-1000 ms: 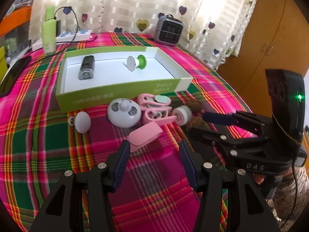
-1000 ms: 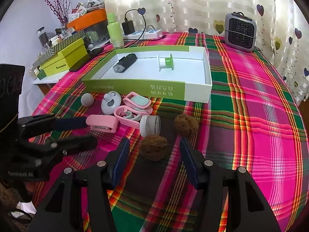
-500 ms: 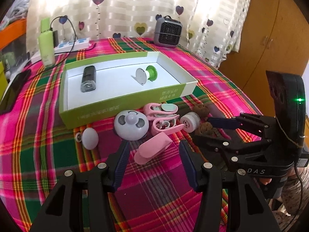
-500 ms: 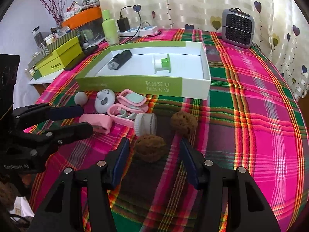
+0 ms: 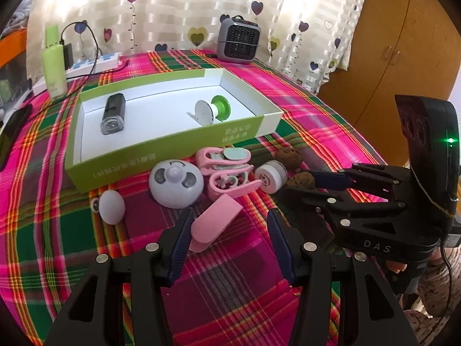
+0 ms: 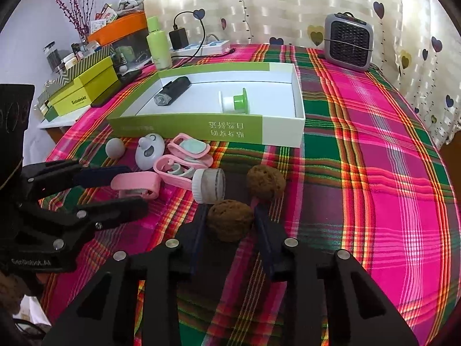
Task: Organize objects
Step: 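Reach the right tool to a brown walnut while the left tool reaches a pink clip, then close the right tool on the walnut while the left tool closes on the pink clip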
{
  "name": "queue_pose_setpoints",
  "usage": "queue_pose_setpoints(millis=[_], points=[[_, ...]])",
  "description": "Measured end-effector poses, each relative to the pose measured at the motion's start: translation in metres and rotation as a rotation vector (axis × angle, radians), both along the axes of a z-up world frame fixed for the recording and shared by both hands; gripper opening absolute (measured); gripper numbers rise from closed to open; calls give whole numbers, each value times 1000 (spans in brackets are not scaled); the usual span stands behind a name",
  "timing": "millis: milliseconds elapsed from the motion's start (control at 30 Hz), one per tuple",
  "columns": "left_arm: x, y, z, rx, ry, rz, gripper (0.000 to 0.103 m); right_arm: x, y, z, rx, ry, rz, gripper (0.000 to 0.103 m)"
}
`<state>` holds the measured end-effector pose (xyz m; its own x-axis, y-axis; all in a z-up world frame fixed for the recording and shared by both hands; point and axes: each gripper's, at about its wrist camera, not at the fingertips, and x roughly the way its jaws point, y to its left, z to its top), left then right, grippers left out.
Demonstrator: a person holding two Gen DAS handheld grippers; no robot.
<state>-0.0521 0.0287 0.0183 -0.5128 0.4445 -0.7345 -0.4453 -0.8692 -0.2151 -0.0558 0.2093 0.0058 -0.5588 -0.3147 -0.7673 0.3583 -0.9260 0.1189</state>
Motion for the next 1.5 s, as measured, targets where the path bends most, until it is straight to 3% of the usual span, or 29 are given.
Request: queue_pose_setpoints(millis=[300, 600, 1233, 1500], points=[[6, 9, -2, 1, -11, -10, 52, 2, 5, 0, -6, -2, -6, 34], [-2, 9, -7, -20, -15, 55, 50, 4, 8, 0, -10, -3, -9, 34], [-5, 15, -8, -75, 2, 85, 16, 5, 8, 0, -16, -4, -8, 34], [-6, 14, -7, -71, 2, 96, 16, 5, 9, 0, -16, -4, -7, 34]])
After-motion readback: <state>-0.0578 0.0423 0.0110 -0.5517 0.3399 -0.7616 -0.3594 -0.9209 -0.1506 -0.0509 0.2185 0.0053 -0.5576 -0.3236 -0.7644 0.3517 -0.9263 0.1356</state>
